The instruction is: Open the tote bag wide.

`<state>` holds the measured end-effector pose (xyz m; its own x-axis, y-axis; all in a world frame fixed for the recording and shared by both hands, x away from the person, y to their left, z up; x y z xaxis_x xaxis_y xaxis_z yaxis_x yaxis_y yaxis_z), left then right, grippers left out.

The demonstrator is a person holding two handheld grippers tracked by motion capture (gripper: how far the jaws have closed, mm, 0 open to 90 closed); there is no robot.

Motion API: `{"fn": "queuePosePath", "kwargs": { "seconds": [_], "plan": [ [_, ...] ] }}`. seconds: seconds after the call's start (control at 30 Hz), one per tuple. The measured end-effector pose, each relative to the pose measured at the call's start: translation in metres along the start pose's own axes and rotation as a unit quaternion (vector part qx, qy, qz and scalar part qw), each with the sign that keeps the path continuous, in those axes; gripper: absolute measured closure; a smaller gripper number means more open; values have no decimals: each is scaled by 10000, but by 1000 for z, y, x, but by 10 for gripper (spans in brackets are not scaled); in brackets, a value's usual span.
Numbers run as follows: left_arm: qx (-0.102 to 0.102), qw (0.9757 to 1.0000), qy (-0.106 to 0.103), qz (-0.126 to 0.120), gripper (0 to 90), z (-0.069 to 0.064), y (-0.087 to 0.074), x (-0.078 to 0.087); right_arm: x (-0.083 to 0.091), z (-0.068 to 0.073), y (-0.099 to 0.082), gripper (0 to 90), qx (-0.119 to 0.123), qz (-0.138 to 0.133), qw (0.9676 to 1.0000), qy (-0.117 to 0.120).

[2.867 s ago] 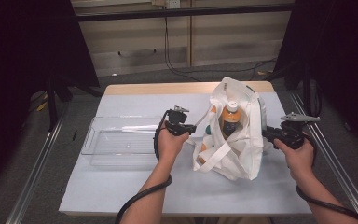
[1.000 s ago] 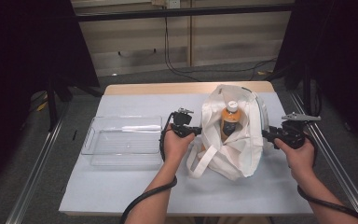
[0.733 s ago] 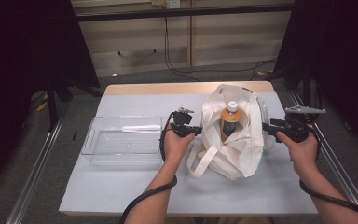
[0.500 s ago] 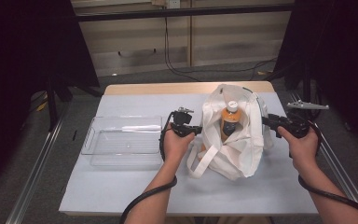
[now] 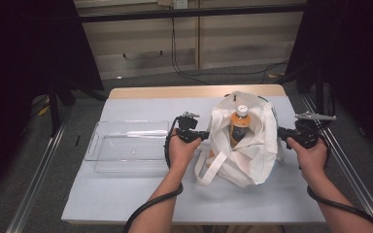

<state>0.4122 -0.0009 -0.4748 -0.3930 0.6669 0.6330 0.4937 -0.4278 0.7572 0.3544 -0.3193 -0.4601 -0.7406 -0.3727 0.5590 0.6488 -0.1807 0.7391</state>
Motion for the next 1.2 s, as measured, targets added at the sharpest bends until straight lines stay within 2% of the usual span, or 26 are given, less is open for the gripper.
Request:
{"fn": "queuePosePath", "kwargs": {
  "seconds": [0.1,0.5,0.53,0.67,0.83,0.9,0.97,1.0,1.03,1.07,1.13,1.2],
  "plan": [
    [-49,10000,3,40,873,1,-1,0,-3,-3,-5,802,-30,61,10000,-15],
    [85,10000,44,-3,871,2,-6,-2,-14,-16,-22,802,-105,406,9989,-198],
    [43,10000,34,36,870,4,-7,-1,-14,-17,-23,802,-126,417,9988,-211],
    [124,9999,-10,-55,848,4,-6,-1,-14,-18,-23,799,-157,338,9992,-151],
    [74,9997,-138,-169,790,0,6,3,-11,-14,-18,796,-79,261,9996,-107],
    [1,9996,-64,-277,739,0,14,6,-10,-12,-15,796,-59,241,9996,-105],
    [34,9993,-90,-363,685,-1,20,7,-9,-11,-13,796,-34,243,9996,-102],
    [-26,9992,-63,-390,652,-1,23,8,-9,-11,-13,796,-37,238,9997,-106],
    [-68,9991,-20,-413,652,-1,26,10,-9,-11,-13,796,-37,238,9997,-106],
    [-31,9990,-75,-448,656,-2,29,10,-9,-11,-13,795,-41,244,9996,-98],
    [-163,9987,-73,-478,672,-3,34,12,-10,-10,-14,795,-36,264,9996,-87],
    [-149,9982,-138,-557,696,-4,39,13,-10,-10,-14,794,-28,256,9996,-98]
  ]
}}
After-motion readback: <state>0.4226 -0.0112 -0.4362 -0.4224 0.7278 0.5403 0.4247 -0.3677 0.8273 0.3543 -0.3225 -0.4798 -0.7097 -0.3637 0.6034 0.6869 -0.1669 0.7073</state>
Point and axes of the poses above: each handheld gripper's, and its own axes: x roughly backward along the jaws, y roughly out of its top, z roughly to its left, the point moved 4 cm from there along -x, roughly forward along the jaws, and after that the axes turned 12 degrees about -x, right-handed, at the moved point
